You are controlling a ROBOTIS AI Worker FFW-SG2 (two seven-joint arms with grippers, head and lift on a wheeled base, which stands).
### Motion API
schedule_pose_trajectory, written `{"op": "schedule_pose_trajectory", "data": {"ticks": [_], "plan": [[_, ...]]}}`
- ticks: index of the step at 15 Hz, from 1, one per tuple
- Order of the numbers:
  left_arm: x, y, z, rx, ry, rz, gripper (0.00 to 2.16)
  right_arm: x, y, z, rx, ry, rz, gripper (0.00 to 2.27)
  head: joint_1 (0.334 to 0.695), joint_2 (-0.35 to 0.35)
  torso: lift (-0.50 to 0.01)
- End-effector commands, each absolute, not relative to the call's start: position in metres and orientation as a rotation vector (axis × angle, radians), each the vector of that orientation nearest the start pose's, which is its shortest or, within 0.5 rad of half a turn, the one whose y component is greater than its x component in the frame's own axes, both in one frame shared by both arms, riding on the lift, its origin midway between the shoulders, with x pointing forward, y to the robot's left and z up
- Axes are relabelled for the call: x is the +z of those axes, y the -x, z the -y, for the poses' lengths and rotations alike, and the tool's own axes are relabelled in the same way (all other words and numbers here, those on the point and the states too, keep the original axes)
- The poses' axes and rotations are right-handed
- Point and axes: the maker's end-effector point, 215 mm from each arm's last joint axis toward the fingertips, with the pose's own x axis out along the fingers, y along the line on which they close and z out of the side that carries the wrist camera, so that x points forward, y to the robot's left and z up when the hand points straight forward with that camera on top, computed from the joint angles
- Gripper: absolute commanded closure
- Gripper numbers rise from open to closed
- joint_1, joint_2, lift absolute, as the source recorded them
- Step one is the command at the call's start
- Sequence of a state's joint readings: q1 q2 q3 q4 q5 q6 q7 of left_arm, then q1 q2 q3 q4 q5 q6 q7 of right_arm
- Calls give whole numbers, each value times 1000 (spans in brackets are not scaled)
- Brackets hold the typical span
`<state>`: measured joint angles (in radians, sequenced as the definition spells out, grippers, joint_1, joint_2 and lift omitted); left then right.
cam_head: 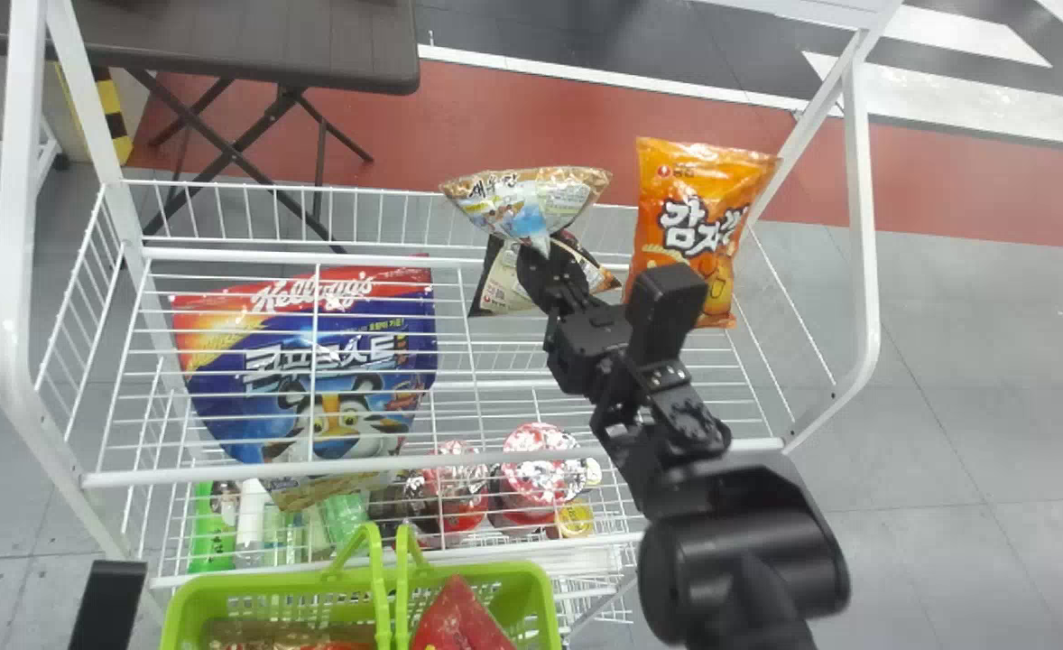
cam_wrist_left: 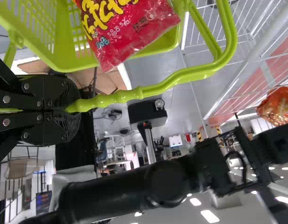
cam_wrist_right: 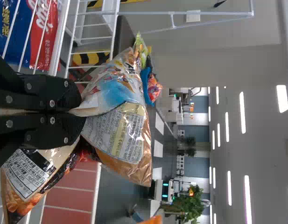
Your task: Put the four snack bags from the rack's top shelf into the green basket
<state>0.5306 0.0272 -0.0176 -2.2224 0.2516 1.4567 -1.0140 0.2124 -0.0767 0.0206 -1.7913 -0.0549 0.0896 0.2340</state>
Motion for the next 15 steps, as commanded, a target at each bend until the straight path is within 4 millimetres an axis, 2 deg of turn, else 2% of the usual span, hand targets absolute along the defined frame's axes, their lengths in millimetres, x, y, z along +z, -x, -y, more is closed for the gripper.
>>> {"op": "schedule_pose_trajectory", "data": {"ticks": [1,3,5,6,7,8,10,13,15], "plan": [[-439,-175,-4,-1049,833,-1147,2145,-333,-477,190,293,-35,-69,2226,695,-289,0],[-437,-176,-3,-1053,834,-1144,2145,-324,-434,194,326,-79,-101,2226,695,-304,0],[-437,-179,-3,-1048,833,-1139,2145,-350,-396,196,359,-147,-235,2226,695,-339,0],[-437,-181,-7,-1040,834,-1133,2145,-373,-379,194,381,-206,-338,2226,695,-350,0],[-438,-181,-10,-1030,845,-1126,2145,-401,-357,187,418,-267,-459,2226,695,-350,0],[-438,-181,-11,-1025,851,-1119,2145,-418,-337,179,451,-299,-540,2226,695,-350,0],[-438,-180,-10,-1020,859,-1111,2145,-448,-284,162,526,-435,-735,2226,695,-350,0],[-438,-180,-8,-1024,855,-1109,2145,-477,-212,137,597,-600,-979,2226,695,-350,0],[-437,-179,-5,-1033,855,-1111,2145,-486,-193,113,642,-641,-1031,2226,695,-350,0]]}}
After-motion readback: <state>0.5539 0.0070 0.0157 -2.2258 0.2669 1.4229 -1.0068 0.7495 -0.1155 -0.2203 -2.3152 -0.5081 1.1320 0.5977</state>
